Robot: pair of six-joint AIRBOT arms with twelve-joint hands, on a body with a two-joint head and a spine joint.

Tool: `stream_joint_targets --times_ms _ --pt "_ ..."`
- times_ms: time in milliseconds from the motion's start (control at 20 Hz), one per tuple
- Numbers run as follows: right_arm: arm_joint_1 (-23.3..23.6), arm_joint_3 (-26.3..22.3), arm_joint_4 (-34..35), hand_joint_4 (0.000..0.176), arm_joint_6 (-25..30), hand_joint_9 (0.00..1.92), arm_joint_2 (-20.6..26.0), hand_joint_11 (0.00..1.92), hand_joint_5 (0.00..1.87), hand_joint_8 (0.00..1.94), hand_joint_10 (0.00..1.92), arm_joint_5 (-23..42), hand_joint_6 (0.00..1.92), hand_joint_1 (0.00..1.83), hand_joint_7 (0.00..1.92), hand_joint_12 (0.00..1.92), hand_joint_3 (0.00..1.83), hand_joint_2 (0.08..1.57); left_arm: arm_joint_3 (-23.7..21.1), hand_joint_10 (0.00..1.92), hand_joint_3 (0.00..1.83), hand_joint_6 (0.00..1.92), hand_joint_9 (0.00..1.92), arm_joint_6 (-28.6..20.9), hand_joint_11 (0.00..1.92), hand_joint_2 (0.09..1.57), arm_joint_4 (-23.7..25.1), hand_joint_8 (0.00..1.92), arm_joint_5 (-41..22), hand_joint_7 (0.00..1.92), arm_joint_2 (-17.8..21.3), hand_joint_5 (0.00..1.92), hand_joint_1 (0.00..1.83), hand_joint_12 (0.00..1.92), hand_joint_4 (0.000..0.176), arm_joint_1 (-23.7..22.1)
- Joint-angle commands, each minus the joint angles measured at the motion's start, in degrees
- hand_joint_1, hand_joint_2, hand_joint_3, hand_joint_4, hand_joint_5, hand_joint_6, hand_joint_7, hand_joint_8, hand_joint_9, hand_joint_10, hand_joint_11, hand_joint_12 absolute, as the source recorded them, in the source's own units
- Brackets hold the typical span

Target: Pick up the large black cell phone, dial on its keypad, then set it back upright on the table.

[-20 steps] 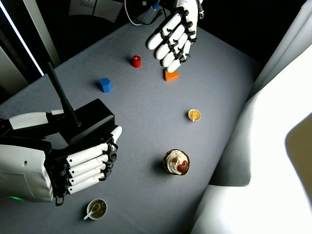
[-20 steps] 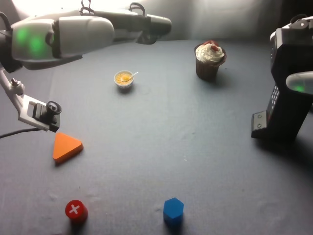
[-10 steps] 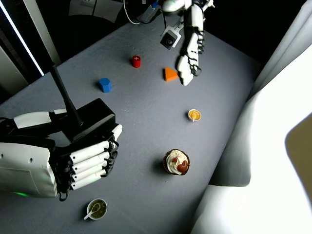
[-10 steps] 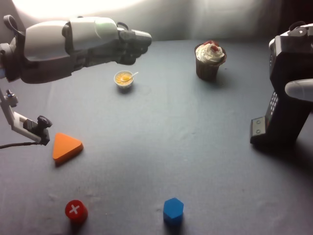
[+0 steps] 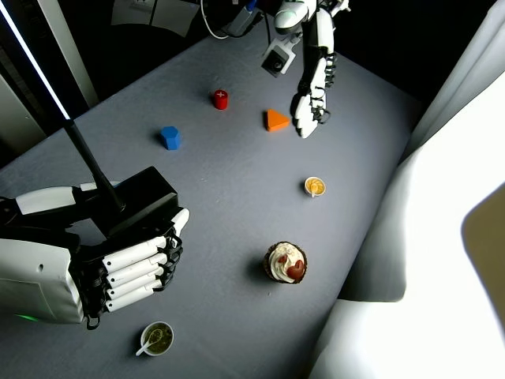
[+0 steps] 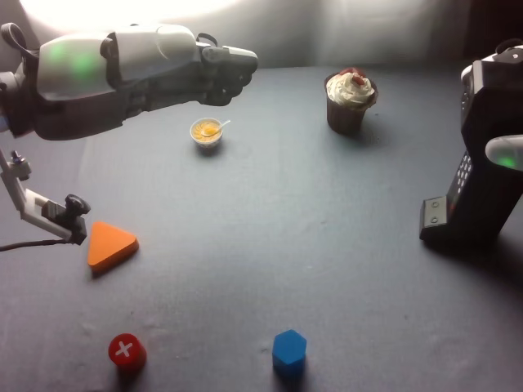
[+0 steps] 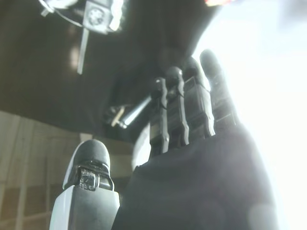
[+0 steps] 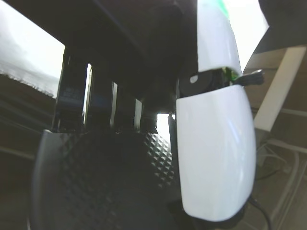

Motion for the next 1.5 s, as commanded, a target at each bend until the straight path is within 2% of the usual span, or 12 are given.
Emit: stream_joint_targets --times_ms 0,150,250,650,1050,1100,1150,1250,1300,1350,1400,1450 --pt "0.0 0.3 1.0 0.0 0.8 0.83 0.5 0.85 0.99 1.19 1.27 7.5 0.76 1.48 0.78 1.57 0.0 1.13 -0.3 0.0 0.0 0.0 0.21 -0.5 0.0 1.22 -4.0 0.0 -5.2 0.26 0.2 0.28 0.0 0.51 0.0 -1.7" --pt "-0.5 0.2 1.2 0.0 0.8 0.82 0.6 0.86 0.96 1.2 1.28 7.9 0.82 1.48 0.77 1.55 0.0 1.14 -0.4 0.0 0.0 0.0 0.22 -0.5 0.0 1.21 -4.0 0.0 -5.2 0.28 0.3 0.29 0.04 0.52 0.0 -1.2" --pt "-0.6 0.2 1.2 0.0 0.8 0.85 0.6 0.86 0.96 1.23 1.39 8.0 0.9 1.37 0.78 1.3 0.0 1.16 -0.3 0.0 0.0 0.0 0.21 -0.5 0.0 1.21 -4.1 0.0 -5.2 0.27 0.2 0.28 0.01 0.52 0.0 -1.1" --pt "-0.3 0.4 1.1 0.0 0.8 0.86 0.8 0.9 1.0 1.22 1.38 8.0 0.82 1.37 0.8 1.27 0.0 1.15 -0.8 0.0 0.0 0.0 0.25 -0.5 0.0 1.21 -4.1 0.0 -5.2 0.3 0.2 0.31 0.04 0.59 0.0 -1.4" --pt "0.0 0.3 0.6 0.0 0.8 0.88 1.3 0.86 0.97 1.17 1.34 8.0 0.89 1.37 0.84 1.24 0.0 1.14 -1.3 0.0 0.0 0.01 0.22 -0.5 0.0 1.23 -4.4 0.0 -5.3 0.28 0.4 0.31 0.0 0.54 0.0 -1.3" --pt "0.3 0.1 0.6 0.0 0.8 0.81 1.4 0.81 0.91 1.26 1.31 8.0 0.9 1.46 0.77 1.54 0.01 1.15 -1.4 0.0 0.0 0.0 0.22 -0.5 0.0 1.23 -4.5 0.0 -5.3 0.29 0.4 0.31 0.0 0.54 0.0 -1.3" --pt "0.4 0.0 0.5 0.0 0.8 0.8 1.5 0.72 0.86 1.35 1.39 7.9 1.0 1.37 0.74 1.38 0.0 1.18 -1.4 0.0 0.0 0.01 0.23 -0.4 0.0 1.23 -4.5 0.01 -5.3 0.29 0.4 0.31 0.0 0.54 0.0 -1.3" --pt "0.6 -0.3 0.1 0.0 0.8 0.79 1.7 0.68 0.84 1.3 1.41 7.9 1.11 1.35 0.73 1.28 0.0 1.19 -1.7 0.0 0.0 0.0 0.23 -0.4 0.0 1.22 -4.6 0.01 -5.3 0.3 0.4 0.32 0.01 0.54 0.0 -1.3" --pt "0.7 -0.3 -0.1 0.0 0.8 0.73 1.8 0.62 0.91 1.28 1.0 7.9 1.11 1.22 0.76 1.28 0.0 1.19 -1.8 0.0 0.0 0.0 0.23 -0.4 0.0 1.22 -4.6 0.0 -5.3 0.3 0.4 0.32 0.0 0.55 0.0 -1.3" --pt "0.8 -0.3 -0.2 0.0 0.8 0.68 1.8 0.51 0.9 0.66 0.76 7.9 1.1 1.16 0.74 1.27 0.0 1.16 -1.9 0.0 0.0 0.0 0.24 -0.4 0.0 1.22 -4.6 0.0 -5.3 0.3 0.4 0.33 0.01 0.58 0.0 -1.3" --pt "0.8 -0.3 -0.2 0.0 0.8 0.67 1.8 0.44 0.78 0.27 0.53 7.9 0.56 1.12 0.76 1.21 0.0 1.08 -1.9 0.0 0.0 0.0 0.22 -0.4 0.0 1.22 -4.6 0.0 -5.3 0.28 0.4 0.32 0.0 0.53 0.0 -1.3" --pt "0.8 -0.3 -0.2 0.0 0.8 0.7 1.8 0.43 0.82 0.1 0.4 7.9 0.27 1.11 0.8 1.2 0.0 1.06 -1.9 0.0 0.0 0.0 0.22 -0.4 0.0 1.22 -4.7 0.0 -5.3 0.28 0.4 0.32 0.0 0.52 0.0 -1.3"
